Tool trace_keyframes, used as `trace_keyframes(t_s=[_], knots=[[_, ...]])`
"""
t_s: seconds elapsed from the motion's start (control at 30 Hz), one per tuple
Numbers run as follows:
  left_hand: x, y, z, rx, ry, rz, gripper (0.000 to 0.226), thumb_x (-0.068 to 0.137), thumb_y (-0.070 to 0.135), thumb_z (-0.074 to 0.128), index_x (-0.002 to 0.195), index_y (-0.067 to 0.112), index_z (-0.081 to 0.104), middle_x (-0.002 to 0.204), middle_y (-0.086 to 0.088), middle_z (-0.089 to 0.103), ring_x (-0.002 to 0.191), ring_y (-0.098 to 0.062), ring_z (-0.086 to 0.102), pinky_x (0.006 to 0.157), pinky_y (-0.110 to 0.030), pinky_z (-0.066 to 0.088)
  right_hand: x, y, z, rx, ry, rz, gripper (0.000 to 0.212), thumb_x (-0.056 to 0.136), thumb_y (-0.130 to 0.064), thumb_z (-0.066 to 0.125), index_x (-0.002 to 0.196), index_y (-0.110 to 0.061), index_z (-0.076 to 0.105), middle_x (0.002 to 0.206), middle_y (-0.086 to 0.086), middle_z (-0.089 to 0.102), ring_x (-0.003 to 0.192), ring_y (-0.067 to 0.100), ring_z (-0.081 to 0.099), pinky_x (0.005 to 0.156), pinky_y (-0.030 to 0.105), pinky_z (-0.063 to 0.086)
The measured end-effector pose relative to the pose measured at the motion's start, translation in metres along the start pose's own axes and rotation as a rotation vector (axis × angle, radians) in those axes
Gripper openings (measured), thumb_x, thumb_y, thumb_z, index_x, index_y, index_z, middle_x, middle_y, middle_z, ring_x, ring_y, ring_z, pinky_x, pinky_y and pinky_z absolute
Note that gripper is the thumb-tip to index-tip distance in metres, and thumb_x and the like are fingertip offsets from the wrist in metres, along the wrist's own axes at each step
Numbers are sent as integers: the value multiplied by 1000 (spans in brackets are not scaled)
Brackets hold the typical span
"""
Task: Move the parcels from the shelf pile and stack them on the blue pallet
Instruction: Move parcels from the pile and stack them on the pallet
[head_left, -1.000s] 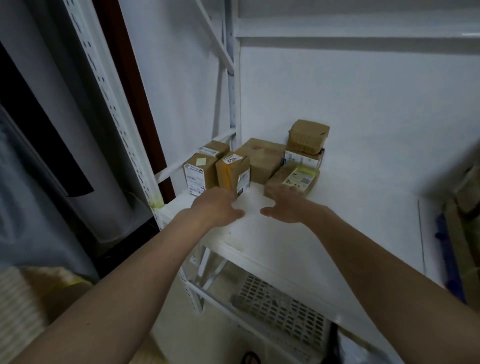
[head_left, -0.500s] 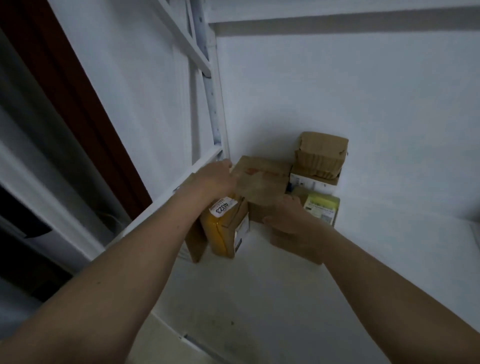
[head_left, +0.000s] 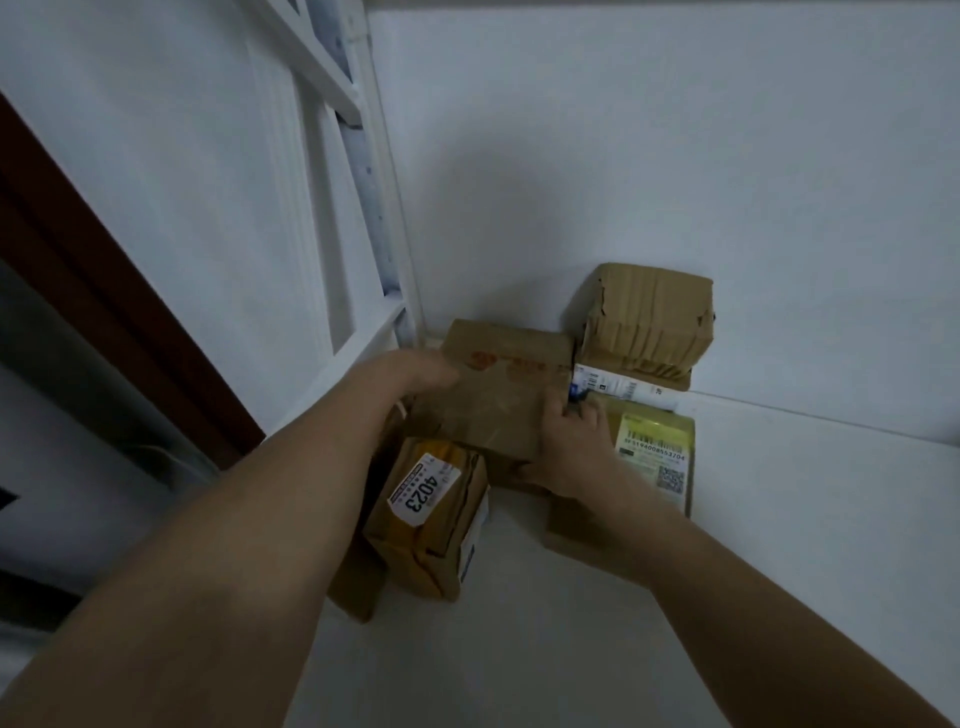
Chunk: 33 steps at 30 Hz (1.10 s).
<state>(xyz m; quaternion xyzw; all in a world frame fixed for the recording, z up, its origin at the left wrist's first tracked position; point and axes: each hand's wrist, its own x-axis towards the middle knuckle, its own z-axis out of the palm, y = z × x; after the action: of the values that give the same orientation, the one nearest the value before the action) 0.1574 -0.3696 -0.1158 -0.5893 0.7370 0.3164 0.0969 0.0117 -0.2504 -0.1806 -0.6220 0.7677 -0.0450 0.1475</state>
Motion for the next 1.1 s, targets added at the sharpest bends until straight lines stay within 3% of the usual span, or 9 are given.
trace_keyframes(t_s=[0.13, 0.3, 0.43, 0.53, 0.63, 0.73, 0.8, 0.93, 1.1], knots=[[-1, -1, -7, -32, 90, 40, 20, 100, 28, 41, 111, 15, 54, 121, -8, 55, 91, -14, 50, 78, -24, 42, 5, -1, -7, 231, 21, 4, 118, 68, -54, 74, 147, -11, -1, 145, 18, 28, 133, 35, 27, 113, 40, 26], [-33, 2, -38, -53, 238, 88, 42, 102, 23, 37, 139, 2, 41, 141, -17, 44, 117, -24, 47, 87, -23, 34, 5, -16, -33, 441, 23, -7, 113, 61, -48, 81, 146, -16, 13, 134, 14, 41, 126, 32, 36, 100, 36, 38], [-73, -2, -63, -169, 343, 179, 31, 102, 22, 38, 123, 5, 52, 126, -18, 53, 99, -23, 53, 77, -26, 40, -9, -32, -57, 549, 133, -102, 102, 62, -40, 85, 141, -17, 23, 128, 8, 51, 119, 27, 47, 94, 35, 47], [-107, -12, -73, -293, 394, 252, 24, 94, 38, 52, 106, 18, 57, 102, -4, 60, 79, -13, 53, 59, -23, 39, -33, -44, -80, 640, 252, -183, 100, 67, -27, 84, 144, -17, 22, 111, -19, 47, 101, -2, 48, 75, 3, 37], [-144, -17, -78, -360, 386, 367, 47, 74, 55, 72, 110, 28, 57, 97, 6, 61, 84, -11, 58, 65, -26, 46, -59, -50, -96, 725, 338, -236, 93, 69, -14, 82, 141, -25, 24, 107, -31, 36, 91, -22, 44, 67, -10, 30], [-174, -11, -80, -305, 420, 480, 85, 55, 55, 82, 128, 22, 54, 115, 3, 60, 97, -16, 59, 74, -28, 48, -90, -49, -110, 687, 397, -182, 109, 72, -19, 80, 150, -18, 5, 133, -8, 39, 118, 5, 39, 90, 2, 28], [-189, -1, -76, -270, 444, 550, 95, 52, 48, 87, 136, 22, 48, 125, 3, 57, 103, -13, 54, 78, -29, 46, -112, -42, -117, 704, 441, -153, 111, 73, -16, 80, 150, -18, 2, 134, -6, 36, 119, 7, 39, 91, 5, 32], [-210, 28, -49, -233, 464, 646, 93, 57, 31, 90, 137, 19, 44, 131, 1, 54, 101, -11, 46, 79, -27, 39, -161, -16, -125, 765, 554, -82, 97, 69, -11, 82, 134, -39, 16, 113, -27, 39, 100, -6, 49, 72, -2, 41], [-238, 67, -7, -272, 369, 756, 85, 58, 25, 90, 132, 21, 49, 111, 11, 52, 98, -8, 47, 65, -15, 34, -231, 20, -129, 825, 618, 2, 91, 66, -14, 84, 126, -43, 22, 118, -23, 44, 112, 7, 51, 83, 25, 54]])
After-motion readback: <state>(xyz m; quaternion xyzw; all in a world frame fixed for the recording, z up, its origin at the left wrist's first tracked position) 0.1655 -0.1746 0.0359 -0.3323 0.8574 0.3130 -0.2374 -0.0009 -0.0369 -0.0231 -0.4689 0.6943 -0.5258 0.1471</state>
